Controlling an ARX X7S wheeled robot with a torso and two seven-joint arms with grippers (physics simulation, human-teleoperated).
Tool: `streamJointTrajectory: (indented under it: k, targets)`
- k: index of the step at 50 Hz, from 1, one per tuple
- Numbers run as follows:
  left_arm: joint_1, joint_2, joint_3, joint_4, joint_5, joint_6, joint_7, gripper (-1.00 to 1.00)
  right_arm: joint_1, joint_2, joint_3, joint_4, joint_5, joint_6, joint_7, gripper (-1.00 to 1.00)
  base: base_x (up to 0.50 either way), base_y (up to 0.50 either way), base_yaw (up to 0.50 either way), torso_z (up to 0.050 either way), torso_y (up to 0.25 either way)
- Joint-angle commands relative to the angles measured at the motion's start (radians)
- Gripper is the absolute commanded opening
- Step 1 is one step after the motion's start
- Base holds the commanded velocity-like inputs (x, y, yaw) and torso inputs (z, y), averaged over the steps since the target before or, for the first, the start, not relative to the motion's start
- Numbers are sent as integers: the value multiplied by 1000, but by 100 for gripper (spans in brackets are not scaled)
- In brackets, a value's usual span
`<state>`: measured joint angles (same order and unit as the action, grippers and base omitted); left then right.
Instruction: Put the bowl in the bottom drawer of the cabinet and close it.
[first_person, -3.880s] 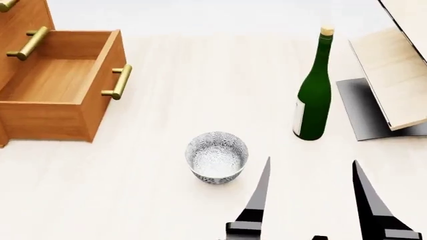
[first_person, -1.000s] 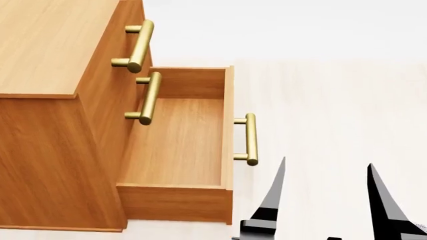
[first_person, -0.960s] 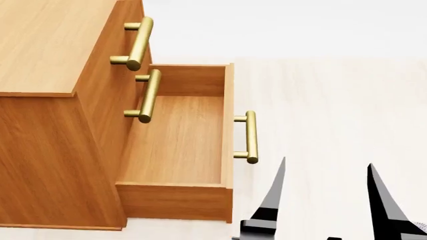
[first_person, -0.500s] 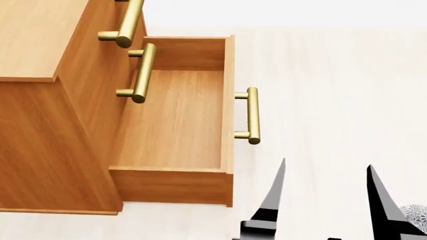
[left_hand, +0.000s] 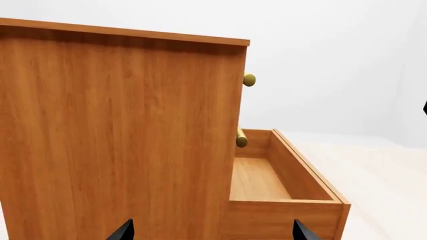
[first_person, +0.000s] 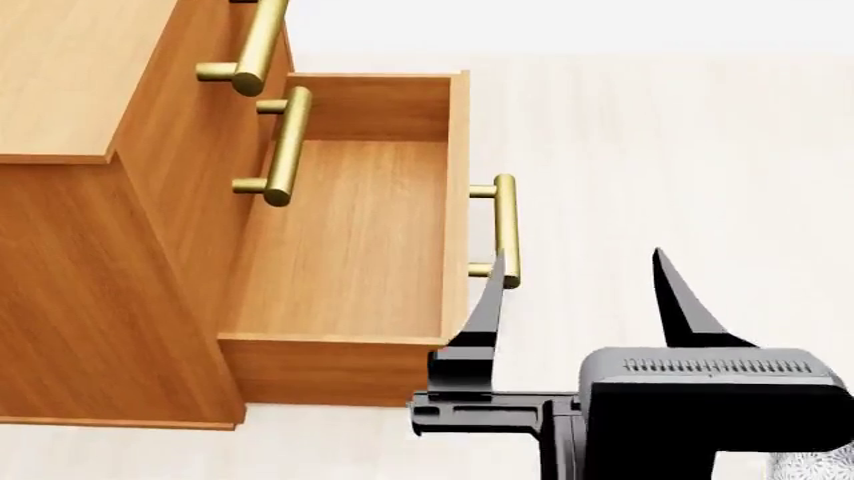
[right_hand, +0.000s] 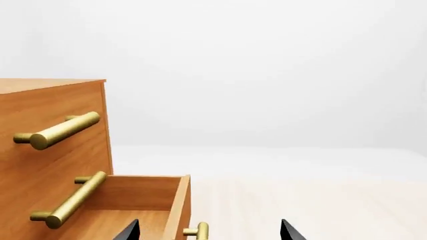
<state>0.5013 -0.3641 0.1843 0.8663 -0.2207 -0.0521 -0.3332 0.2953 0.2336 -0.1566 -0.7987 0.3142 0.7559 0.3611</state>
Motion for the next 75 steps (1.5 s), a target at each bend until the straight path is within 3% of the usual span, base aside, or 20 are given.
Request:
streamJointTrajectory:
  k: [1,24,41,46,57,67,75]
  targets:
    - [-1,-7,1,1,-6,1,-7,100,205,-22,-44,159,18,96,-18,100,0,0,0,0,0]
    - [3,-21,6,21,-11,-3,-25,100,343,-91,-74,372,48,152,-14,100,0,0,0,0,0]
    - [-3,-29,12,15,-15,3,-31,100,564,-152,-82,391,95,500,95,100,0,0,0,0,0]
    - [-6,-31,18,15,-12,0,-33,100,597,-216,18,414,147,599,135,100,0,0,0,0,0]
    - [-6,-35,19,14,-26,4,-38,100,692,-232,91,566,382,805,499,100,0,0,0,0,0]
    - [-3,-40,18,14,-38,10,-44,100,741,-224,176,740,802,809,758,100,0,0,0,0,0]
    - [-7,-41,25,11,-41,8,-47,100,773,-199,182,789,978,797,864,100,0,0,0,0,0]
